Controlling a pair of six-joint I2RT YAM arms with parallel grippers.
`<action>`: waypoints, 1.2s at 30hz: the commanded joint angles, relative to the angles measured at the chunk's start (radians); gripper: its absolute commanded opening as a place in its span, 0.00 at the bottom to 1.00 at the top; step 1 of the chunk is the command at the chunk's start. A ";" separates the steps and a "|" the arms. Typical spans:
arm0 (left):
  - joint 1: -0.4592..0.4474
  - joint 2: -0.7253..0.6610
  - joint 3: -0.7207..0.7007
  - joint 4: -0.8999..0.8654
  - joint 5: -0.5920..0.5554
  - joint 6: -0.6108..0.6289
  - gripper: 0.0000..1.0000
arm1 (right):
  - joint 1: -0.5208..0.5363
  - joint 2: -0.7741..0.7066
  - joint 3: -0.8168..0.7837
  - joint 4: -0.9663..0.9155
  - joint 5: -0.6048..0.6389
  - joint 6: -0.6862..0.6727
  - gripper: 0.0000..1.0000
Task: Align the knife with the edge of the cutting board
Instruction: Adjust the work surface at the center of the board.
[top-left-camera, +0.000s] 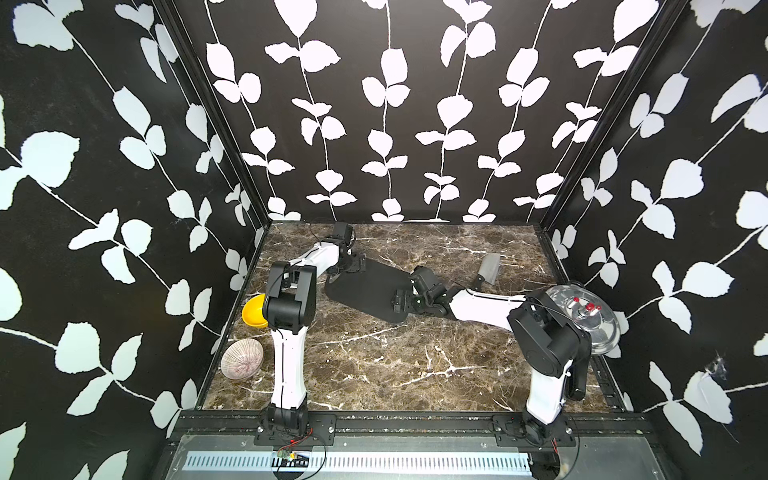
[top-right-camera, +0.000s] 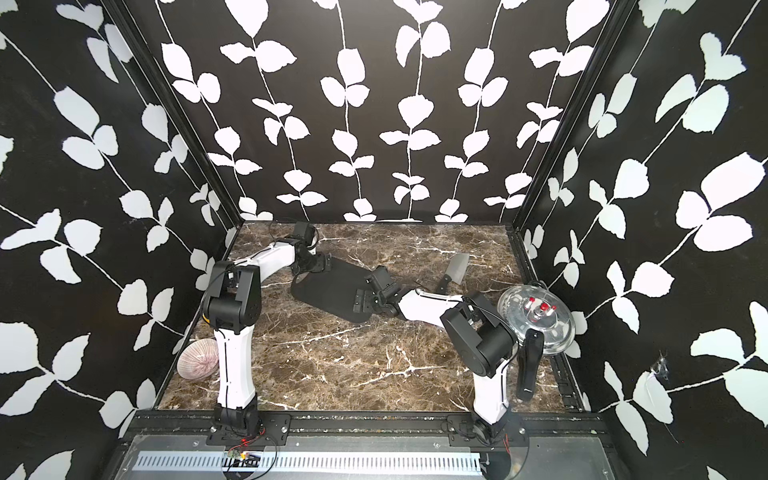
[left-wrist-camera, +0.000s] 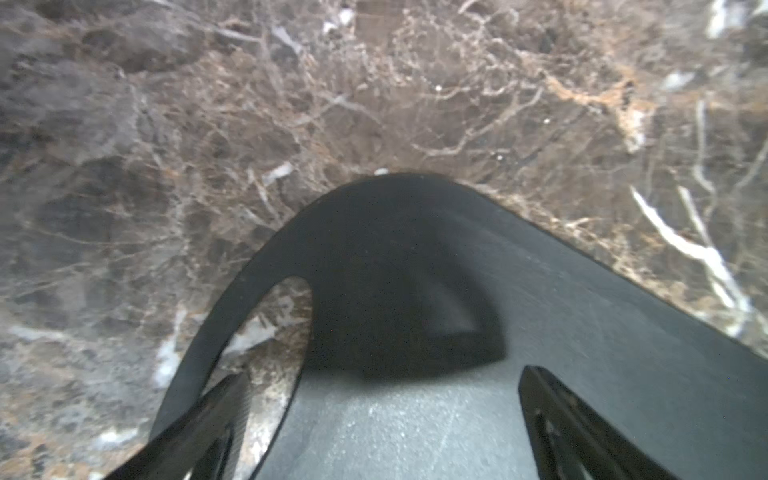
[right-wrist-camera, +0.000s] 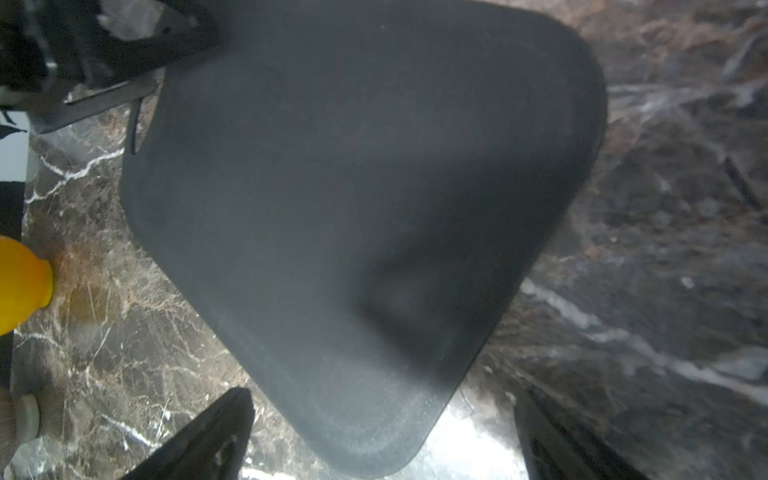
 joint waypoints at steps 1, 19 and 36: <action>-0.002 -0.034 -0.098 -0.040 0.137 -0.058 0.98 | -0.002 0.010 0.008 0.010 0.010 0.043 1.00; -0.201 -0.352 -0.586 0.151 0.172 -0.367 0.99 | -0.080 -0.079 -0.169 0.026 -0.080 -0.023 1.00; -0.205 -0.360 -0.545 0.078 0.100 -0.307 0.99 | -0.075 -0.120 -0.212 0.040 -0.104 -0.004 0.99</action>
